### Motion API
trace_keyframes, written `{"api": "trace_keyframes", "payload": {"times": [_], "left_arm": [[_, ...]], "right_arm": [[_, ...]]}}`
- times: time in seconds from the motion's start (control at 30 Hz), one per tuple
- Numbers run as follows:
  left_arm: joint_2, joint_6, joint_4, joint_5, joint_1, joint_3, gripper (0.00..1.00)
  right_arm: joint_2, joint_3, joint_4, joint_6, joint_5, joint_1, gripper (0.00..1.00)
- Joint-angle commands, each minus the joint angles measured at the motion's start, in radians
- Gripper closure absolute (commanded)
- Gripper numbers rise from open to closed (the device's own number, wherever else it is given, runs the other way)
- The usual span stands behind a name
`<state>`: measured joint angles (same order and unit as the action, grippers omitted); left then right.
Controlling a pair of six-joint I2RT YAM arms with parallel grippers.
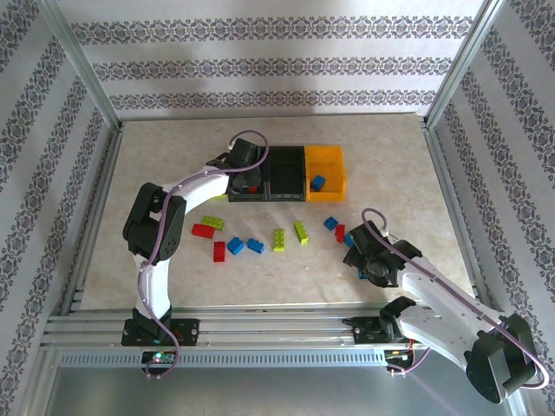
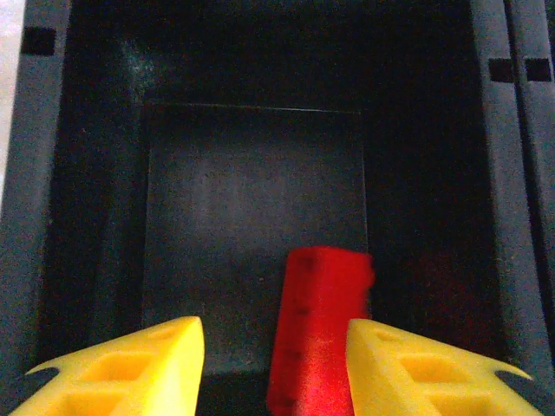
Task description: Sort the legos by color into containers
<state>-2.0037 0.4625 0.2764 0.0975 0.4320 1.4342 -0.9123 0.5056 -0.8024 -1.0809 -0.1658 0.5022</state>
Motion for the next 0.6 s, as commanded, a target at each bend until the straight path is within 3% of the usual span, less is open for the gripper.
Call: {"api": "trace_keyframes", "payload": {"times": [0.0, 0.3, 0.57], "left_arm": [[0.048, 0.027, -0.025, -0.021, 0.01, -0.013, 0.52], [0.158, 0.041, -0.043, -0.038, 0.009, -0.045, 0.49], [0.279, 0.039, -0.076, -0.025, 0.008, -0.123, 0.33]], "right_arm": [[0.002, -0.016, -0.001, -0.023, 0.017, 0.009, 0.23], [-0.028, -0.02, 0.017, -0.016, 0.011, 0.002, 0.27], [-0.093, -0.014, 0.061, 0.015, 0.019, -0.019, 0.29]]}}
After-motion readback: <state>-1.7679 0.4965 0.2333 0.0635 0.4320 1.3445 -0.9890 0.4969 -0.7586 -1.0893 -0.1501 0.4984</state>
